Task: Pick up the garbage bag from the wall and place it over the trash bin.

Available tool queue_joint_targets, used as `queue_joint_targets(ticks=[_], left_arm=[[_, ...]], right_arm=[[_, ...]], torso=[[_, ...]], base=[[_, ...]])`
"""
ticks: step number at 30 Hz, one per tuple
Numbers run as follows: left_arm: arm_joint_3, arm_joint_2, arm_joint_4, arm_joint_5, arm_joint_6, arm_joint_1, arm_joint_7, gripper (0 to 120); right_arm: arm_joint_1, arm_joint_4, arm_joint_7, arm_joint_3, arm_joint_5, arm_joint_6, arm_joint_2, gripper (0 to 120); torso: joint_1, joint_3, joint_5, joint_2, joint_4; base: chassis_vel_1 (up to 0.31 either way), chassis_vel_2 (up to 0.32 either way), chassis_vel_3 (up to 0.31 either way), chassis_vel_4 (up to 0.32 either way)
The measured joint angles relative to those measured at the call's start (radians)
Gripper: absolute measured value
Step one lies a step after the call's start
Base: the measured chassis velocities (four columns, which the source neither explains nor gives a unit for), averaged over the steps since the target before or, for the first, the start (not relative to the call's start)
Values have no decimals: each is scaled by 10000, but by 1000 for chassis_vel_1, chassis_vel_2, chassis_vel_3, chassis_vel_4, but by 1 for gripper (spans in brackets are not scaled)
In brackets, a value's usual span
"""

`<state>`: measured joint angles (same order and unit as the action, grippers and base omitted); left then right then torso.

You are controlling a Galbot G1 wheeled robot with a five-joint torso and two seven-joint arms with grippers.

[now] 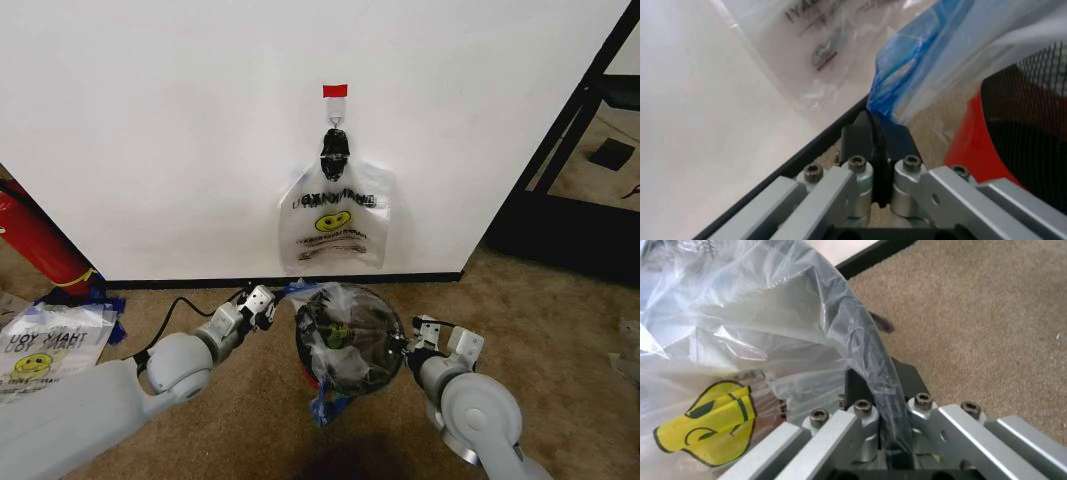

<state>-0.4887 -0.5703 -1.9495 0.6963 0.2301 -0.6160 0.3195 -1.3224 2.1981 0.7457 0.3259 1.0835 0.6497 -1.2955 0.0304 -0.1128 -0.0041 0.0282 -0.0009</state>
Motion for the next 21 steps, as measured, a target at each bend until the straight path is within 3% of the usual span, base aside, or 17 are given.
queue_joint_targets(ticks=[7, 13, 16, 18, 19, 21], left_arm=[[755, -135, -889, 72, 970, -587, 750, 22], [2116, 29, -1388, -992, 1399, -1746, 1290, 49], [2210, -31, -1708, -1083, 1471, -1813, 1631, 56], [2106, -79, -2346, -1057, 1517, -1853, 1819, 64], [1897, -99, -2927, -950, 1624, -1953, 1842, 71], [1761, -145, -3214, -809, 1775, -2010, 1830, 76]], right_arm=[[23, -294, 53, 22, -224, -127, -164, 0], [151, -581, 62, 118, -360, -168, -160, 0], [119, -617, 63, 198, -494, -208, -176, 0], [50, -651, 113, 291, -651, -278, -225, 0], [46, -678, 146, 293, -723, -298, -272, 0], [47, -683, 157, 280, -765, -302, -308, 0]], torso=[[0, 0, 3, 0, 1], [0, 0, 2, 0, 6], [0, 0, 3, -2, 7], [0, 0, 1, -1, -9], [0, 0, 8, -1, -4], [0, 0, 6, -1, 0]], base=[[0, 0, 0, 0], [0, 0, 0, 0], [0, 0, 0, 0], [0, 0, 0, 0], [0, 0, 0, 0], [0, 0, 0, 0]])
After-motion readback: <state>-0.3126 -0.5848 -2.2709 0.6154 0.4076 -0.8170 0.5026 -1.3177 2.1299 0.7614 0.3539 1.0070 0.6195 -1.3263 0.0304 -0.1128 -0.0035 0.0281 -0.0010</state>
